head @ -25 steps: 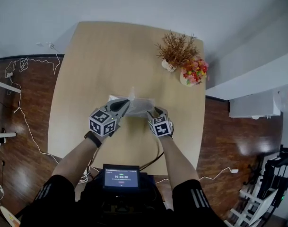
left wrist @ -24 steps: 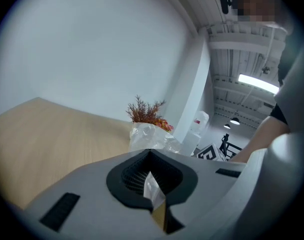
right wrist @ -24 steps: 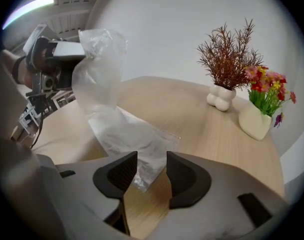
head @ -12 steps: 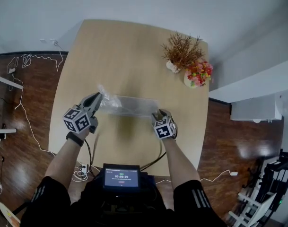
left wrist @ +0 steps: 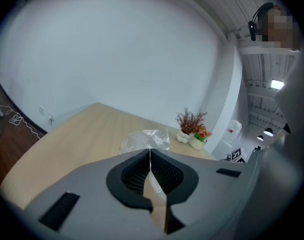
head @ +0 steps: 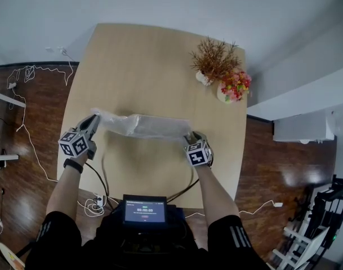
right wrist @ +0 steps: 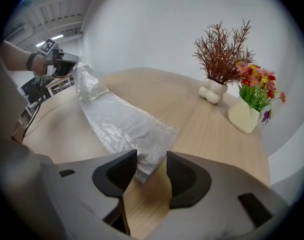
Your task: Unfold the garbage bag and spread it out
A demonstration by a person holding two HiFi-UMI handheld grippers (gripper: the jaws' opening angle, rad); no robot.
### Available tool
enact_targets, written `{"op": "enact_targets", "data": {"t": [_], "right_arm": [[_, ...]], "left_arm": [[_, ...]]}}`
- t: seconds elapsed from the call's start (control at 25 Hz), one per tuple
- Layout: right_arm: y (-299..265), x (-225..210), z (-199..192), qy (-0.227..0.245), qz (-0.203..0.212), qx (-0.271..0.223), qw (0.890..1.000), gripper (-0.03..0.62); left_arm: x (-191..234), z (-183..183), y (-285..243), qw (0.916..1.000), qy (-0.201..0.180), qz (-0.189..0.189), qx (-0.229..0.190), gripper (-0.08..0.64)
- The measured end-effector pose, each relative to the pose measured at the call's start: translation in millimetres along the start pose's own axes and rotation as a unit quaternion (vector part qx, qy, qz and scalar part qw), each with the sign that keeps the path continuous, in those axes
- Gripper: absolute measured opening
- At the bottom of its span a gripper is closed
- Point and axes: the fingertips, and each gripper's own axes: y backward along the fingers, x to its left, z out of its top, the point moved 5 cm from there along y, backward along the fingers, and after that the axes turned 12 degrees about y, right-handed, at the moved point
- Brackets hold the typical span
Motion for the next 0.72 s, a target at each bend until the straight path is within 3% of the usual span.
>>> {"op": "enact_targets", "data": {"t": [0.24, 0.4, 0.72], "right_arm": [[1, 0, -3, -0.007, -0.003, -0.001, 1.0, 0.222], [1, 0, -4, -0.009, -0.005, -0.001, 1.0, 0.222], [1, 0, -4, -0.018, -0.006, -0.001, 1.0, 0.222]], "left_arm": [[40, -27, 6, 0.997, 0.012, 0.04, 0.065, 0.042], [54, -38, 8, 0.9915, -0.002, 0.061, 0.115, 0.156], [82, -14, 31, 0.9883, -0.015, 0.129, 0.08, 0.156]]}}
